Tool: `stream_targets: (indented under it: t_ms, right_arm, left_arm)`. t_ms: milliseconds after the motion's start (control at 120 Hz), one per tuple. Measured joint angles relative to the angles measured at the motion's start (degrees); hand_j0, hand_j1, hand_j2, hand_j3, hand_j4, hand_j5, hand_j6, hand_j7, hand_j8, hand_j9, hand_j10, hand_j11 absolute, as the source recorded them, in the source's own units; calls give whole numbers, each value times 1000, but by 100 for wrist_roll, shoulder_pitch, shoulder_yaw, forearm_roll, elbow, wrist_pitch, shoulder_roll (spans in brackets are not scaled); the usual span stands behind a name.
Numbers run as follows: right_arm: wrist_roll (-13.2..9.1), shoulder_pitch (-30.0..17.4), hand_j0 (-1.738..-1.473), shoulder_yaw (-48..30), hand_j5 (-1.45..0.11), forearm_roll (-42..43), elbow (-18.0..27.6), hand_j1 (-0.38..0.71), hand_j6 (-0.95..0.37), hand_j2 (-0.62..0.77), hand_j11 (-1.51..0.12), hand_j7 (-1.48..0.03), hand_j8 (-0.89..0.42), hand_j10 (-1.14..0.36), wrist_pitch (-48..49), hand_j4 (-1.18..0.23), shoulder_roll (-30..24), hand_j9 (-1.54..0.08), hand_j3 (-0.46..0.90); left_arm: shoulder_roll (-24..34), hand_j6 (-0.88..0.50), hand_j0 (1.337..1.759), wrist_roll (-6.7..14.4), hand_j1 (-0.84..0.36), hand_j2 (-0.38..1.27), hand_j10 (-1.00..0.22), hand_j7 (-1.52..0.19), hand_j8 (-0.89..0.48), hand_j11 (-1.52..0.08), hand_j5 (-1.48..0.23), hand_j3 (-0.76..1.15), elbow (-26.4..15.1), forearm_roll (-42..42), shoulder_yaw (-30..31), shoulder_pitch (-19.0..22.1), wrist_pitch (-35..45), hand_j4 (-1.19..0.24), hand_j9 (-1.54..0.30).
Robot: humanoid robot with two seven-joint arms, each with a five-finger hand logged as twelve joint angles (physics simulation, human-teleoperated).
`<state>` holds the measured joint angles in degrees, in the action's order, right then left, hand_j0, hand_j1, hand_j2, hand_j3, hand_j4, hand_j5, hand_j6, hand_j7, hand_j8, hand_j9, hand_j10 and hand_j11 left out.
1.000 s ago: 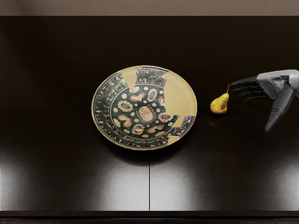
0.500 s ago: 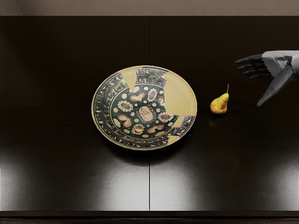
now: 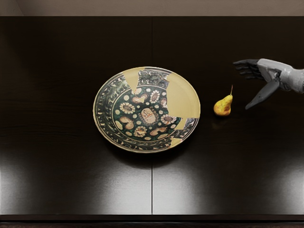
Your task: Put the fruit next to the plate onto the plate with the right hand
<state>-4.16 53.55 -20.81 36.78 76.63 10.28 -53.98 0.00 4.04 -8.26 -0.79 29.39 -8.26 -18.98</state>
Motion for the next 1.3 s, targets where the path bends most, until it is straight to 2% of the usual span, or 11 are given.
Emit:
stream_targets:
  t_ms: [375, 583, 708, 1025, 1300]
  right_arm:
    - [996, -613, -1658, 80, -155, 342, -424, -209, -125, -20, -155, -154, -123, -122, -722, -123, 533, -155, 0]
    - [1379, -830, -1658, 88, -146, 450, -798, -218, -117, -18, -146, -145, -116, -115, -760, -116, 866, -146, 0]
    - [1474, -885, -1658, 91, -146, 498, -989, -218, -117, -18, -145, -145, -116, -114, -765, -115, 1059, -146, 0]
    - [1603, -994, -1658, 96, -185, 605, -1139, -182, -146, -24, -184, -184, -145, -144, -773, -145, 1174, -184, 0]
    - [1676, -1015, -1658, 91, -306, 650, -1338, -70, -240, -43, -306, -306, -239, -238, -773, -238, 1370, -306, 0]
  left_arm:
    - [0, 0, 1658, 0, 349, 0, 0, 0, 0, 0, 0, 0, 0, 0, 2, 59, 0, 0, 0]
    - [0, 0, 1658, 0, 349, 0, 0, 0, 0, 0, 0, 0, 0, 0, 0, 70, 0, 0, 0]
    - [0, 0, 1658, 0, 349, 0, 0, 0, 0, 0, 0, 0, 0, 0, 0, 70, 0, 0, 0]
    - [0, 0, 1658, 0, 349, 0, 0, 0, 0, 0, 0, 0, 0, 0, -1, 79, 0, 0, 0]
    - [0, 0, 1658, 0, 349, 0, 0, 0, 0, 0, 0, 0, 0, 0, -3, 83, 0, 0, 0]
